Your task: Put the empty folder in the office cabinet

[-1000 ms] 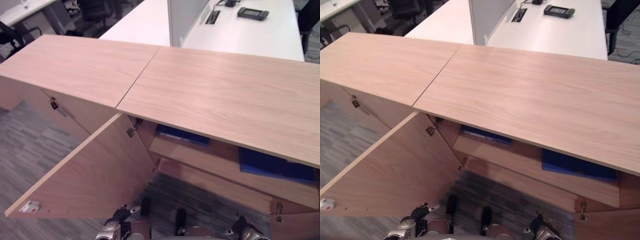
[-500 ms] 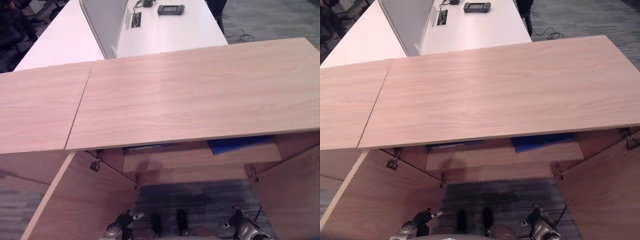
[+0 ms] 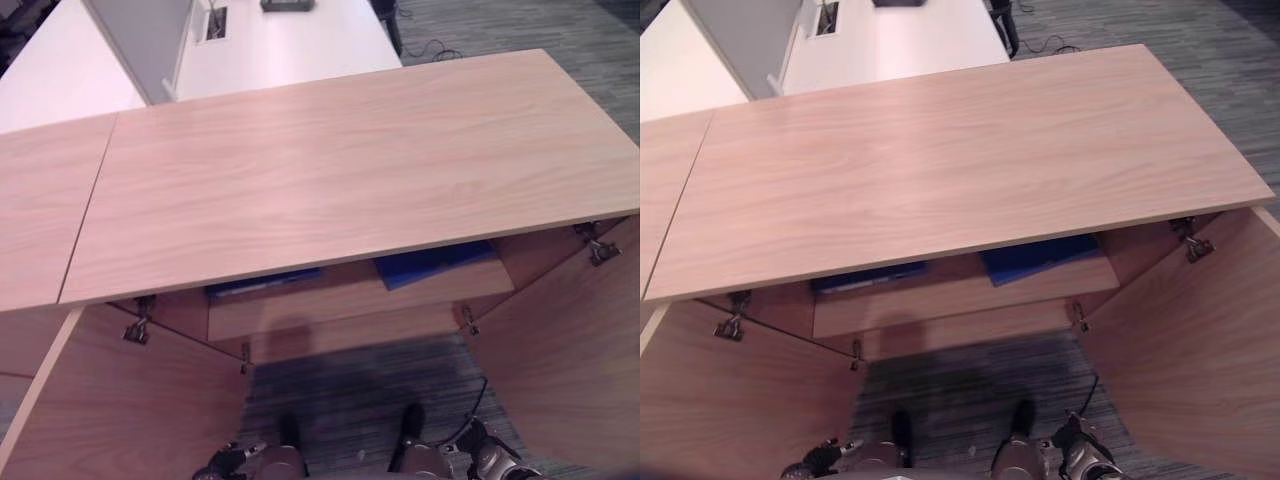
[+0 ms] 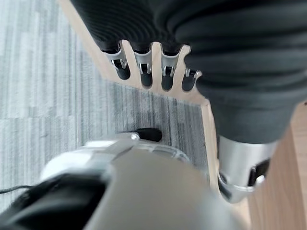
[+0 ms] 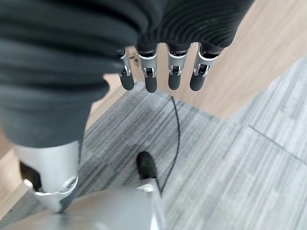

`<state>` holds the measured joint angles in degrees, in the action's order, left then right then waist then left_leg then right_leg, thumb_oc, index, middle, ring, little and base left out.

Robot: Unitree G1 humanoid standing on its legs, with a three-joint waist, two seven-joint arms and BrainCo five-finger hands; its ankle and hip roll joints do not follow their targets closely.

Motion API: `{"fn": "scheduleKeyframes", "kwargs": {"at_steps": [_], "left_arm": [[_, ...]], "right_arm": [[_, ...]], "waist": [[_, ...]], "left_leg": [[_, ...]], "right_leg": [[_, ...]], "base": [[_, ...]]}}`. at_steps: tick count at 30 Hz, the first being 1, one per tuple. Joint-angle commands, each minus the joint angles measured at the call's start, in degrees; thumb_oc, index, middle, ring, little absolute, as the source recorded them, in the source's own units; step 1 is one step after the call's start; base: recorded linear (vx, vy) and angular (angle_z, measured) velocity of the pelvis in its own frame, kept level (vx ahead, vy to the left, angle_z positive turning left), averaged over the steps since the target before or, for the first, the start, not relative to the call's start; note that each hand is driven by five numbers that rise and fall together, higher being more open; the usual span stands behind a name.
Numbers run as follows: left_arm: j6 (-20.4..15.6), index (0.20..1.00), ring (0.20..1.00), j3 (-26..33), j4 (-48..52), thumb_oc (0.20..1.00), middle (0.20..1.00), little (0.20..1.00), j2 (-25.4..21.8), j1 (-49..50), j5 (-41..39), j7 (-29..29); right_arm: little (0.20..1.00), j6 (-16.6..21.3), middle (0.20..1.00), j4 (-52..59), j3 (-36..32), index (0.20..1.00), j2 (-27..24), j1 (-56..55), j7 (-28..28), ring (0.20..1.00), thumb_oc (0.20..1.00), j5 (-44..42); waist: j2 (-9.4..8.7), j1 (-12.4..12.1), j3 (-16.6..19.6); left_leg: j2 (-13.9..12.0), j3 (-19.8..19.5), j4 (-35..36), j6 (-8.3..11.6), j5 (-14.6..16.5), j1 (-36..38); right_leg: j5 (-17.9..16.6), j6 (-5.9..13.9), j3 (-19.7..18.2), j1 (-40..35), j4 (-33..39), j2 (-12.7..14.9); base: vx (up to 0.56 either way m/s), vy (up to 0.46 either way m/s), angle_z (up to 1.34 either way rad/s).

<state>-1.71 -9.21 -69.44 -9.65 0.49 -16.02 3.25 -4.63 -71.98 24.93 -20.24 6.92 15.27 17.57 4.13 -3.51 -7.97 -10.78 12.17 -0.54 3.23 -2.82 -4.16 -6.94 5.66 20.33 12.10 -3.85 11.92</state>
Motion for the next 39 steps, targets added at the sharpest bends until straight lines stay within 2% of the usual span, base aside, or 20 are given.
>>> {"fn": "scheduleKeyframes", "kwargs": {"at_steps": [1,4,7,9,12,17,18,19,20,22,23,25,26,27,28,29,30,33,37,39], "left_arm": [[-1.42,1.000,1.000,-3.00,6.10,1.000,1.000,1.000,0.17,-4.42,-5.39,0.53],[-1.28,1.000,1.000,-4.05,8.31,1.000,1.000,1.000,0.25,-4.59,-6.78,0.37],[-1.33,1.000,1.000,-4.69,10.43,1.000,1.000,1.000,-0.08,-4.78,-7.49,0.00],[-1.25,1.000,1.000,-4.58,10.14,1.000,1.000,1.000,-0.10,-4.63,-7.30,-0.10],[-1.05,1.000,1.000,-4.32,8.43,1.000,1.000,1.000,-0.21,-4.43,-6.26,0.20],[-0.98,1.000,1.000,-3.21,6.45,1.000,1.000,1.000,-0.74,-3.16,-4.37,0.20],[-0.89,1.000,1.000,-2.50,5.11,1.000,1.000,1.000,-1.06,-3.33,-4.07,0.43],[-0.91,1.000,1.000,-2.49,5.12,1.000,1.000,1.000,-1.05,-3.41,-4.08,0.43],[-0.86,1.000,1.000,-2.03,4.34,1.000,1.000,1.000,-1.39,-3.79,-3.98,0.66],[-0.98,1.000,1.000,-1.63,4.10,1.000,1.000,1.000,-1.66,-4.07,-4.04,0.97],[-1.05,1.000,1.000,-0.65,3.39,1.000,1.000,1.000,-2.44,-4.67,-3.97,1.53],[-1.05,1.000,1.000,-0.64,3.39,1.000,1.000,1.000,-2.44,-4.68,-3.96,1.53],[-0.93,1.000,1.000,-0.41,1.95,1.000,1.000,1.000,-2.84,-5.02,-3.01,1.56],[-0.94,1.000,1.000,-0.41,1.94,1.000,1.000,1.000,-2.84,-5.03,-3.01,1.56],[-0.97,1.000,1.000,-0.14,1.44,1.000,1.000,1.000,-2.87,-5.24,-3.03,1.57],[-0.97,1.000,1.000,-0.12,1.43,1.000,1.000,1.000,-2.89,-5.27,-3.03,1.57],[-0.93,1.000,1.000,-0.51,0.81,1.000,1.000,1.000,-2.58,-5.63,-2.02,1.13],[-1.09,1.000,1.000,-0.92,0.73,1.000,1.000,1.000,-2.25,-5.36,-1.56,1.11],[-1.30,1.000,1.000,-2.05,2.14,1.000,1.000,1.000,-1.31,-4.97,-2.73,0.91],[-1.33,1.000,1.000,-3.70,2.44,1.000,1.000,1.000,-0.69,-6.72,-3.55,1.34]], "right_arm": [[1.000,-0.84,1.000,-0.30,2.39,1.000,-0.51,2.78,2.05,1.000,1.000,1.96],[1.000,-0.90,1.000,-0.05,2.35,1.000,-0.71,3.26,2.40,1.000,1.000,1.63],[1.000,-0.67,1.000,0.79,1.93,1.000,-0.95,3.30,2.76,1.000,1.000,1.32],[1.000,-0.35,1.000,1.70,2.10,1.000,-0.91,3.72,2.71,1.000,1.000,1.15],[1.000,-0.43,1.000,1.54,1.99,1.000,0.07,3.17,2.84,1.000,1.000,1.00],[1.000,-0.63,1.000,1.08,1.07,1.000,1.81,1.80,1.85,1.000,1.000,1.78],[1.000,-0.83,1.000,1.35,0.47,1.000,2.29,1.71,1.37,1.000,1.000,1.81],[1.000,-0.84,1.000,1.39,0.43,1.000,2.27,1.77,1.38,1.000,1.000,1.80],[1.000,-0.81,1.000,1.78,0.21,1.000,2.47,1.70,1.21,1.000,1.000,1.40],[1.000,-0.78,1.000,2.06,-0.08,1.000,2.70,1.66,1.11,1.000,1.000,0.98],[1.000,-0.64,1.000,2.83,0.25,1.000,3.27,2.42,1.10,1.000,1.000,0.32],[1.000,-0.64,1.000,2.82,0.26,1.000,3.27,2.44,1.10,1.000,1.000,0.32],[1.000,-0.49,1.000,2.94,0.86,1.000,3.69,3.29,1.20,1.000,1.000,-0.02],[1.000,-0.49,1.000,2.93,0.87,1.000,3.69,3.30,1.20,1.000,1.000,-0.02],[1.000,-0.37,1.000,3.24,1.34,1.000,3.67,3.78,1.28,1.000,1.000,-0.18],[1.000,-0.37,1.000,3.23,1.34,1.000,3.69,3.82,1.28,1.000,1.000,-0.18],[1.000,-0.40,1.000,2.64,1.51,1.000,3.33,3.78,1.12,1.000,1.000,-0.43],[1.000,-0.43,1.000,1.28,1.74,1.000,3.17,3.47,1.08,1.000,1.000,-0.09],[1.000,-0.54,1.000,-0.24,1.69,1.000,2.02,3.73,1.30,1.000,1.000,-0.07],[1.000,-0.53,1.000,0.02,1.72,1.000,1.27,5.21,2.27,1.000,1.000,-1.01]], "waist": [[-4.07,-0.07,-5.69],[-4.15,0.03,-5.92],[-3.57,-0.41,-5.46],[-3.11,-0.58,-4.91],[-3.75,-0.67,-3.54],[-4.63,-1.78,-1.46],[-4.53,-1.93,-1.60],[-4.74,-1.86,-1.90],[-4.64,-1.70,-2.08],[-4.67,-1.57,-2.38],[-4.78,-1.13,-3.46],[-4.77,-1.12,-3.49],[-5.26,-0.42,-4.60],[-5.24,-0.42,-4.63],[-5.58,0.33,-5.64],[-5.68,0.39,-5.53],[-6.13,1.15,-6.02],[-6.65,1.16,-5.29],[-6.40,0.99,-4.38],[-6.06,1.33,-5.90]], "left_leg": [[-1.64,-3.12,-15.69,4.36,2.10,-7.40],[-1.08,-1.98,-15.55,3.72,3.44,-9.40],[0.69,1.65,-9.11,3.28,0.82,-10.17],[0.12,4.07,-3.51,3.40,-0.96,-8.84],[1.52,3.66,-0.47,2.69,-1.23,-6.67],[6.14,1.57,1.74,0.17,1.36,-3.62],[7.93,0.65,1.12,-0.88,2.56,-3.09],[8.16,1.37,0.74,-1.40,1.47,-3.82],[8.75,0.73,0.44,-1.78,1.95,-3.50],[9.25,0.23,0.26,-2.17,2.34,-3.11],[9.96,-1.01,-0.46,-2.78,3.23,-2.48],[9.93,-1.02,-0.49,-2.76,3.26,-2.47],[10.67,-2.34,-1.57,-3.13,4.11,-1.94],[10.64,-2.35,-1.60,-3.12,4.14,-1.92],[11.20,-3.94,-2.30,-3.33,4.95,-1.09],[11.29,-3.96,-2.26,-3.35,4.77,-1.29],[11.85,-5.90,-2.46,-3.20,5.69,-0.12],[12.15,-6.66,-2.40,-2.94,5.99,-0.11],[10.62,-6.90,-2.19,-1.72,5.24,-1.11],[9.37,-6.66,-3.23,-0.55,4.68,-3.85]], "right_leg": [[4.63,1.14,1.04,-1.79,0.07,2.01],[5.11,1.15,2.05,-1.99,-0.07,1.92],[4.86,1.44,2.45,-2.75,0.66,0.92],[4.91,2.04,2.43,-3.40,0.79,0.13],[4.11,2.79,2.30,-4.33,1.57,0.46],[1.47,5.62,1.80,-6.34,2.49,4.34],[0.09,6.82,1.27,-6.18,-0.14,7.48],[-0.80,6.23,1.80,-5.69,-0.09,7.91],[-1.39,6.32,0.99,-5.37,-1.78,9.19],[-1.80,5.96,-0.05,-4.87,-2.88,9.80],[-1.40,4.75,-1.78,-2.82,-2.62,7.91],[-1.38,4.74,-1.77,-2.85,-2.63,7.89],[-1.34,4.66,-3.43,-0.06,-0.58,4.76],[-1.33,4.66,-3.41,-0.09,-0.57,4.74],[-1.43,4.76,-6.46,2.25,0.36,2.18],[-1.56,4.75,-6.45,2.40,0.45,2.27],[-1.95,4.69,-9.19,3.23,1.72,-0.22],[-2.49,4.33,-8.89,1.89,3.59,-0.12],[-2.55,3.74,-7.15,0.86,4.09,-0.71],[-1.78,3.36,-5.31,2.44,2.56,0.12]], "base": [[-0.08,-0.211,0.30],[-0.02,-0.083,0.47],[0.03,0.049,0.32],[0.07,0.135,0.12],[0.10,0.136,-0.10],[0.12,0.210,0.05],[-0.01,0.201,0.11],[-0.02,0.210,0.11],[-0.04,0.105,0.24],[0.05,0.077,0.36],[0.04,0.022,0.28],[0.06,-0.007,0.36],[0.09,-0.034,0.48],[0.17,-0.062,0.45],[0.08,-0.028,0.36],[0.21,-0.119,0.73],[0.13,-0.092,0.99],[0.13,-0.121,0.62],[0.06,-0.138,0.13],[-0.07,-0.121,0.25]]}}
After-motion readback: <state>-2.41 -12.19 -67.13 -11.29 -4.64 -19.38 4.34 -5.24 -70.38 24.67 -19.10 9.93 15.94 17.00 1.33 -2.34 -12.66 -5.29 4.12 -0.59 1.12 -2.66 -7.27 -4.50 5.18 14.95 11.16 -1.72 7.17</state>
